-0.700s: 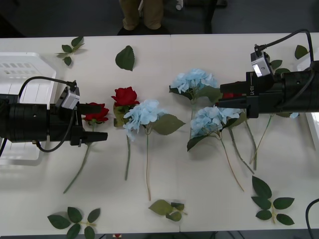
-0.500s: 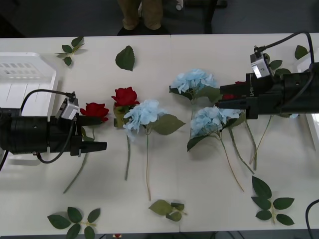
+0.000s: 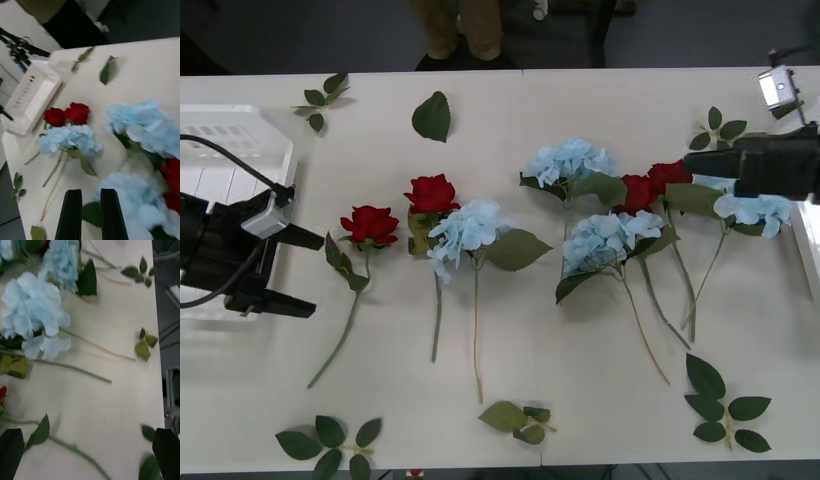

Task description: Place the red flowers into the right box and the blue flowers into the left box. If a person shows an open palm, hand one flower to the person first, then continue sorting.

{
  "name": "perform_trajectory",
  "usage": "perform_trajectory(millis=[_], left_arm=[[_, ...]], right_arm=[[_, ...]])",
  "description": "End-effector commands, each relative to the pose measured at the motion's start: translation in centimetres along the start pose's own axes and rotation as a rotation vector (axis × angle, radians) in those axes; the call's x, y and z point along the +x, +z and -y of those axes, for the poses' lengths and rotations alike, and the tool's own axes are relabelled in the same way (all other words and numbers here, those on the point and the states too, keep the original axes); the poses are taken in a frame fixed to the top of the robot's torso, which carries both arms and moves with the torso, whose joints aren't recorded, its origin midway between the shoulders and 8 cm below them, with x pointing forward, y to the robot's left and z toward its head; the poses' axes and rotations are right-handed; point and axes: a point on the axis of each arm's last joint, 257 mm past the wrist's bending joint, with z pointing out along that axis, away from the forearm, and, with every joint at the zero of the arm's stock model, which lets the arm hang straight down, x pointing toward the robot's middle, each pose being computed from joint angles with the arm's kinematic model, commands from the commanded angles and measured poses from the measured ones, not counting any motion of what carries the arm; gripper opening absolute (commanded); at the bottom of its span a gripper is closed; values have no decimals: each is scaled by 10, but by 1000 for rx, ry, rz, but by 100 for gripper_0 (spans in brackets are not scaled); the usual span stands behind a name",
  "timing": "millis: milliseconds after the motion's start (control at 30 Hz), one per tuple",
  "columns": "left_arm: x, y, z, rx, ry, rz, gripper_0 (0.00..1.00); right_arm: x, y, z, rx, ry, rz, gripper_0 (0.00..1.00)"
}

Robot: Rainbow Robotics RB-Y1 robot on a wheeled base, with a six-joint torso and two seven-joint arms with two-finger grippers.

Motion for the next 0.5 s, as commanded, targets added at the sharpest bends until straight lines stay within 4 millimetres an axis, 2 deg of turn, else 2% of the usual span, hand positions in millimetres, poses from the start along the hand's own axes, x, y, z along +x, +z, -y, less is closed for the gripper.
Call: perform_trajectory(millis=[33,167,200,233,267,333,367,433,500], left_arm=[[3,-26,-7,-124,-431,-223,100],[16,-19,-13,-245,-662,-305,100],[22,-10,-17,-295,-737,-329,100],[22,-10,-17,-295,-737,-329,100],[28,1,-22,-340,-788,-356,100],[32,10,-26,-373,-823,-374,100],[34,21,-28,-399,-844,-396,100],[39,37,-30,-433,-879,-430,100],[40,47,-34,-466,-897,-447,100]], right_arm=[[-2,-75,63,279,-36,-134,22],[45,-100,105,405,40,-217,32],[69,-107,122,451,71,-233,32],[69,-107,122,451,71,-233,32],[99,-116,142,511,86,-254,36],[118,-118,154,548,63,-273,36],[139,-122,165,588,45,-294,36],[165,-128,175,630,23,-326,37],[179,-129,180,649,23,-338,37]])
